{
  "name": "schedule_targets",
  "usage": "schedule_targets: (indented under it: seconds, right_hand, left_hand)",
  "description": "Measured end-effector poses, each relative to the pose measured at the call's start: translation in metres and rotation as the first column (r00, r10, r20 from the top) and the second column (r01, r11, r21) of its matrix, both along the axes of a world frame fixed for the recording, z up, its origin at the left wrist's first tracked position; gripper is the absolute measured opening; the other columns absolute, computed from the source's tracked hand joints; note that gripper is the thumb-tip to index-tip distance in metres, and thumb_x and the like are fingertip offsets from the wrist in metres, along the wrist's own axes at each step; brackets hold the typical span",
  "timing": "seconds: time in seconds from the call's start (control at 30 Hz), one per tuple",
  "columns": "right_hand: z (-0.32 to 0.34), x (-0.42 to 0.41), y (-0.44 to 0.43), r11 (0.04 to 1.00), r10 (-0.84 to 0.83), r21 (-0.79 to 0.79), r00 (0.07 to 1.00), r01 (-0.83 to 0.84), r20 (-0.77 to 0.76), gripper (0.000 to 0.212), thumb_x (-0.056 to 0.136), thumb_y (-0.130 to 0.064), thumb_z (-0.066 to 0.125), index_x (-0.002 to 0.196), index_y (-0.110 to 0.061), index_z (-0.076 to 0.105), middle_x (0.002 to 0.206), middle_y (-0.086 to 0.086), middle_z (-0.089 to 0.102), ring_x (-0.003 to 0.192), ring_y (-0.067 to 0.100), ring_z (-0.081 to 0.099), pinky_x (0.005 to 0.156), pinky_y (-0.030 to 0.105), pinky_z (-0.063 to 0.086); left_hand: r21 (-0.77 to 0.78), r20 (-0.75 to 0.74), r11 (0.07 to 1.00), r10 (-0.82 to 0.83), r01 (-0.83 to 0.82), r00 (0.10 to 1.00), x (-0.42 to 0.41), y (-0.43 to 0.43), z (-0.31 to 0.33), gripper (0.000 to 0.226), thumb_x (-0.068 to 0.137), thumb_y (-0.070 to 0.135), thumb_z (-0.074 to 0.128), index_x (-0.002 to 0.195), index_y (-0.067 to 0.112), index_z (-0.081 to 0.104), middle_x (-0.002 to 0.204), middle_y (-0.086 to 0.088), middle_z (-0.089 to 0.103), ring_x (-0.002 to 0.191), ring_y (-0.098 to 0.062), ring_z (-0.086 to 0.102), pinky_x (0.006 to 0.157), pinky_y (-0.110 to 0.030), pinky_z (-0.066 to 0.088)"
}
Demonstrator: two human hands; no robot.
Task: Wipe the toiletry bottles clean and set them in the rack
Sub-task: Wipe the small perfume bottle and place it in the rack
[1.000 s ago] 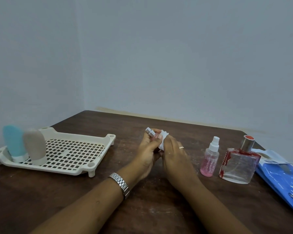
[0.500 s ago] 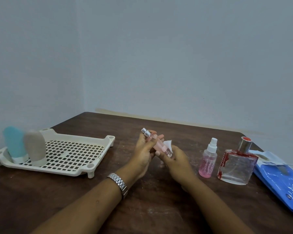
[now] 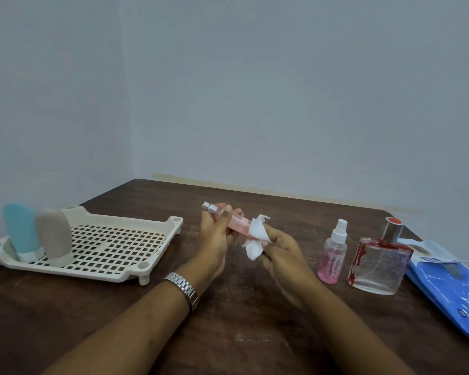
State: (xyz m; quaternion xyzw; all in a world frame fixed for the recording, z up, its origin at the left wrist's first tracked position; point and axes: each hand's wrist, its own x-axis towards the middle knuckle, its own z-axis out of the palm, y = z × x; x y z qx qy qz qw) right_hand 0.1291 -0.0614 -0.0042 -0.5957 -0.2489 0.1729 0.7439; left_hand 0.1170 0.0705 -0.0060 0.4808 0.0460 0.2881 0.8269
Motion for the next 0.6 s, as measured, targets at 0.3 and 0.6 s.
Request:
schedule_targets:
  seconds: [0.3, 0.6]
  right_hand:
    - [-0.0033, 0.0055, -0.0036, 0.925, -0.381, 0.056, 0.915, 0.377, 0.133, 0.014, 0.079, 0.001, 0.068, 0.084, -0.011, 0.068, 0.079, 0.001, 0.071, 0.071, 0.011, 0.066, 0.062, 0.024, 0.056]
    - [-0.0060, 0.0068, -0.0026, 0.941, -0.337, 0.052, 0.940, 0.335, 0.055, 0.008, 0.078, 0.002, 0.068, 0.083, -0.004, 0.065, 0.074, 0.004, 0.064, 0.066, 0.012, 0.059, 0.057, 0.022, 0.053]
  left_hand:
    - [-0.131, 0.005, 0.990, -0.058, 0.058, 0.998, 0.0028, -0.0041, -0.0008, 0.007, 0.098, 0.018, 0.048, 0.098, 0.012, 0.045, 0.097, -0.016, 0.065, 0.086, -0.024, 0.067, 0.066, -0.030, 0.060]
    - [-0.146, -0.029, 0.989, -0.041, 0.036, 0.999, 0.0037, -0.0030, 0.0003, 0.010, 0.098, 0.020, 0.049, 0.101, 0.011, 0.046, 0.115, -0.026, 0.059, 0.098, -0.032, 0.065, 0.076, -0.036, 0.059]
